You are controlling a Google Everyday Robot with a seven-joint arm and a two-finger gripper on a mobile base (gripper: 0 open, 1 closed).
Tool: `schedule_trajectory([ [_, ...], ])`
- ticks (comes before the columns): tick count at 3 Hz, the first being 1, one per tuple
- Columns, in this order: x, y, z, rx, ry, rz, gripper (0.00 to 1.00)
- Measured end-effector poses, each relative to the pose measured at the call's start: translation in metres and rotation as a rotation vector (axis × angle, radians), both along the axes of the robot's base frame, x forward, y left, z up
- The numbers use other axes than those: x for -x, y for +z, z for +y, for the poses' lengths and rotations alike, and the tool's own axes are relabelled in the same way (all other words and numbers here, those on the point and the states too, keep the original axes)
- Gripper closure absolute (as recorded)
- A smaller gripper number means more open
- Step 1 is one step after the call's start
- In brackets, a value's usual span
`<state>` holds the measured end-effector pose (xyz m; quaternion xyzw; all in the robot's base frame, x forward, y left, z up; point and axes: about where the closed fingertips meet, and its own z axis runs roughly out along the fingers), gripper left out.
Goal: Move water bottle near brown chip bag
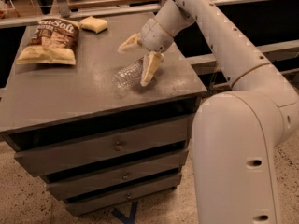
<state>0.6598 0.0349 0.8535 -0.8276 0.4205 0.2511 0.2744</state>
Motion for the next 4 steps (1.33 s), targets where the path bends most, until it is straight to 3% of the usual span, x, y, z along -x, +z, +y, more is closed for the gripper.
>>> schedule_trajectory([
  [2,0.01,0.008,0.006,0.026,0.082,-0.061,0.65],
  [3,0.017,0.032,0.02,0.055,0.092,-0.109,0.88],
  [4,0.019,0.06,0.034,0.069,0.028,-0.154,1.0],
])
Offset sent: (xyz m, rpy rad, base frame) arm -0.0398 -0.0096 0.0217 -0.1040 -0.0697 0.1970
